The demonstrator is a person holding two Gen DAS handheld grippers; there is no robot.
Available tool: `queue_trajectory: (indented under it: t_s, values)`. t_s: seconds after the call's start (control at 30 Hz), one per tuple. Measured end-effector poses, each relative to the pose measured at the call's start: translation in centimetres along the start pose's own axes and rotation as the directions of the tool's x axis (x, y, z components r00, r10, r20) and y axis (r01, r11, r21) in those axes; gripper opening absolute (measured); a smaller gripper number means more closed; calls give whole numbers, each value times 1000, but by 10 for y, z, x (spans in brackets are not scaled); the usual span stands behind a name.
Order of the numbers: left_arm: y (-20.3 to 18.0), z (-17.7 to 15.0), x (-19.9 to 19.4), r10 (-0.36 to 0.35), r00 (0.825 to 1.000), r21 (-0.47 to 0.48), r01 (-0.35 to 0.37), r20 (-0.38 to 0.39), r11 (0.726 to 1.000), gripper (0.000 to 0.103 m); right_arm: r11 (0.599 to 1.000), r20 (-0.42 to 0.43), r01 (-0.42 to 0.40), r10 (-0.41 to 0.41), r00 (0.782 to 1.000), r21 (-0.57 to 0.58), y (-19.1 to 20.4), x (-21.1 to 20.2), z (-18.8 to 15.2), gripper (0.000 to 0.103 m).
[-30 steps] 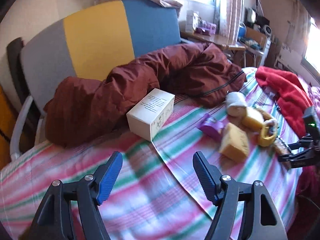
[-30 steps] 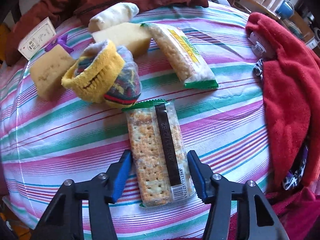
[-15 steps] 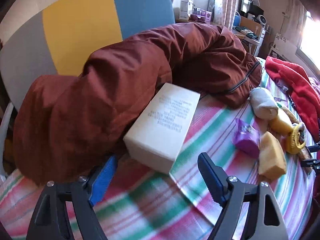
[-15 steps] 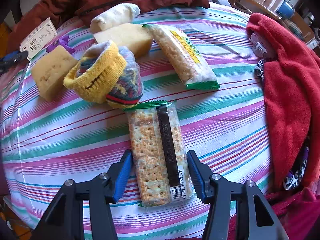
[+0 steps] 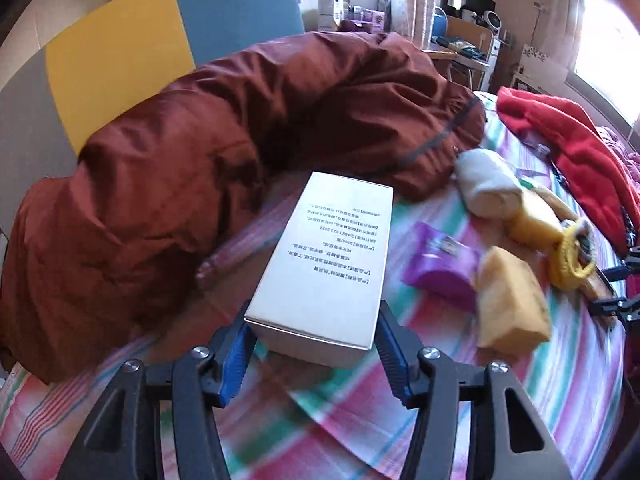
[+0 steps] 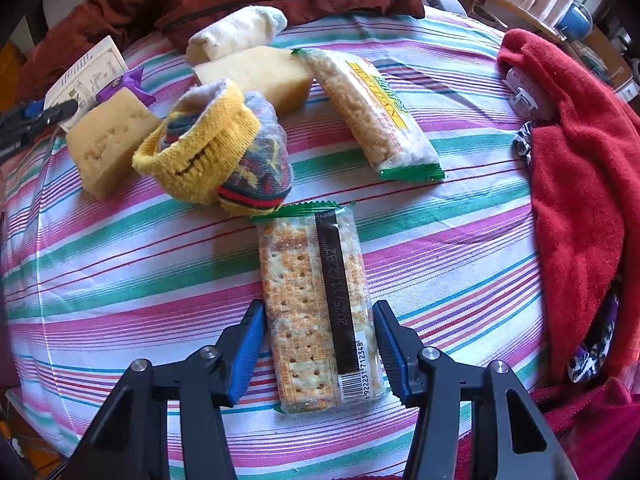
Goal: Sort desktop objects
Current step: 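Grasp the plain white box with the left tool while the right tool grasps the cracker packet, then carry the white box and cracker packet into the gold tray and open both tools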
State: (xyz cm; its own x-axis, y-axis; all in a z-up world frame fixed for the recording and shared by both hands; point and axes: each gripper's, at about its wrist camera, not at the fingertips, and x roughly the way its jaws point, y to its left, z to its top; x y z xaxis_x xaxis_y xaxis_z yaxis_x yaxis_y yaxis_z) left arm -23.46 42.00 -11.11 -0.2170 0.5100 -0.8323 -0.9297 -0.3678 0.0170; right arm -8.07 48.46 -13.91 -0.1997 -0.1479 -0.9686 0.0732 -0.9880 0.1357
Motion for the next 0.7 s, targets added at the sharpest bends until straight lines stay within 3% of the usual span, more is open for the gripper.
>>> queue_trajectory:
  t_s: [0.27, 0.43, 0.7]
  values:
    - [-13, 11, 4, 44, 999, 33, -43, -18, 999, 58, 1000, 0, -6, 6, 1000, 10, 2, -6, -4, 56]
    - [-22, 9, -3, 50, 999, -25, -49, 3, 998, 52, 1000, 7, -14, 14, 1000, 20, 5, -14, -9, 50]
    - [-35, -23, -64, 72, 996, -178, -61, 56, 982, 50, 998, 38, -55, 54, 998, 20, 15, -33, -18, 50]
